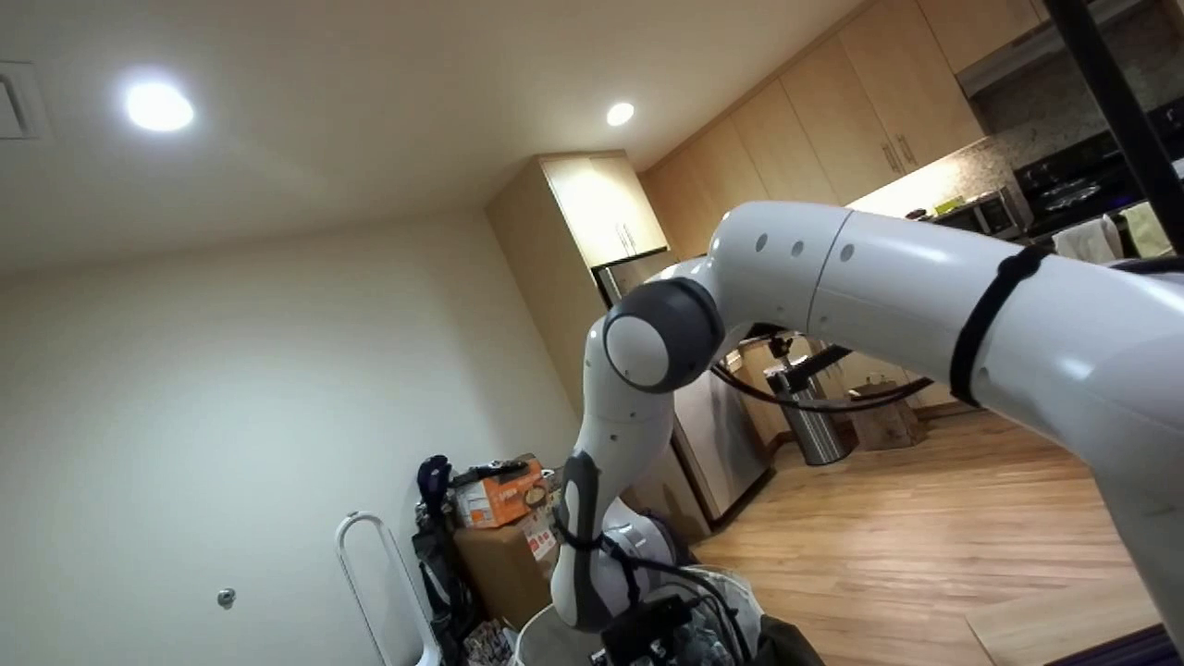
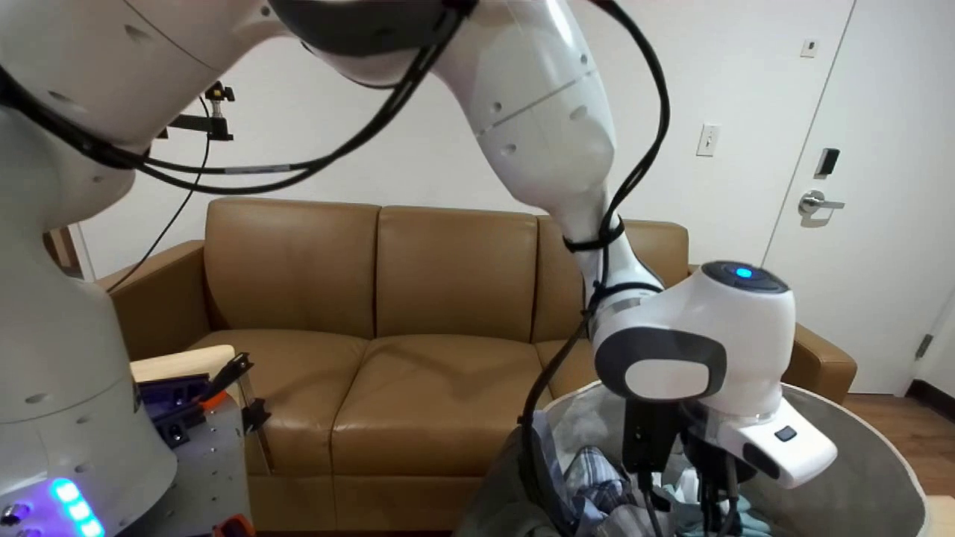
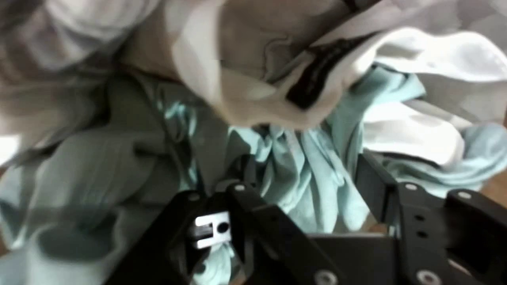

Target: Pick up the clothing from the sofa and put it in the laundry bag

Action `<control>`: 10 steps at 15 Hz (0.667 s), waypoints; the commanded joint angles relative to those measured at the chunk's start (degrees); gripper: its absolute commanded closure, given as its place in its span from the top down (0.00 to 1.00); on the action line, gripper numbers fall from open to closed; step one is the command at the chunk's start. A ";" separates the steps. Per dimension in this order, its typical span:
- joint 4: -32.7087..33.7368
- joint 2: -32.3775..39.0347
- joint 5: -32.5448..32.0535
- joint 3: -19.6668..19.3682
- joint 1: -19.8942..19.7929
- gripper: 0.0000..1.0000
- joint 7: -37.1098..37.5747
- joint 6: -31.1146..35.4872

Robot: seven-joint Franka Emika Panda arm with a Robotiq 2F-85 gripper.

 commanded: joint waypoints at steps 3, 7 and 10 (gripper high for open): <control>-12.81 -19.09 -0.82 -3.79 2.06 1.00 -2.59 -6.02; -20.15 -30.97 -7.40 -8.37 7.03 1.00 -1.80 -9.92; -23.73 -38.41 -14.86 -9.51 9.16 1.00 -5.42 -14.59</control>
